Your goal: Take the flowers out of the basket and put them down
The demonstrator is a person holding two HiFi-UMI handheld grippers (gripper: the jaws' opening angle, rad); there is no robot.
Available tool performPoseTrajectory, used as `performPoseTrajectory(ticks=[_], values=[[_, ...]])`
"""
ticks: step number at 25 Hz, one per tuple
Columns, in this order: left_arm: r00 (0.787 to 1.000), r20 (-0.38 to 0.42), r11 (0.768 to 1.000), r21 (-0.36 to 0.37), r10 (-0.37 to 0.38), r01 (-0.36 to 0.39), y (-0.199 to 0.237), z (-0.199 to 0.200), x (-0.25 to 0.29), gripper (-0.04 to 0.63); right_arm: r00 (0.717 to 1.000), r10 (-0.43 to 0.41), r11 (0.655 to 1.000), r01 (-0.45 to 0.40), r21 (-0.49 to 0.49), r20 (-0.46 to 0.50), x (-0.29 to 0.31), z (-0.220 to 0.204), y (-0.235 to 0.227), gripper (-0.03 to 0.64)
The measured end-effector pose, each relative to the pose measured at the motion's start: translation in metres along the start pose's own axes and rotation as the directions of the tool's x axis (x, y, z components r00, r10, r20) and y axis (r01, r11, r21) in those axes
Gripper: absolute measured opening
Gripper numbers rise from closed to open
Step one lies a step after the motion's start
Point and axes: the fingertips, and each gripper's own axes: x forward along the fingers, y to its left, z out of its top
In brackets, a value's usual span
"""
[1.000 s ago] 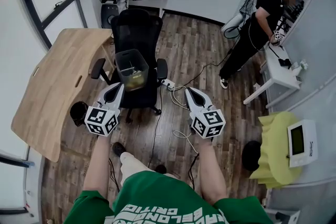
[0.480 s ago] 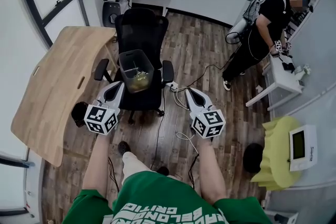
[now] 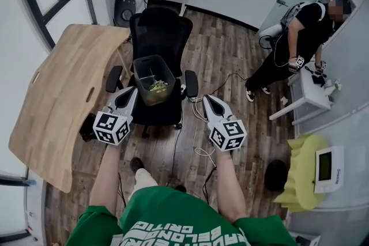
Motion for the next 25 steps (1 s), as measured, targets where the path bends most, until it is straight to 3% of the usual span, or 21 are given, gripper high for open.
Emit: performPoseTrajectory(ticks=[9,25], values=[[1.000,-0.019,1.000,-0.027,0.003,-0.003,0.083,-0.008,0.016,0.017,0.999,-0.014,1.000,0.014,-0.003,-0.036,0.078,0.001,0.016,0.006],[0.993,-0.044,0.992,-0.065,-0.112,0.109,0.177,-0.027,0.049,0.017,0.985,-0.133,0.991,0.135,0.007,-0.107,0.152,-0.015,0.040,0.006]])
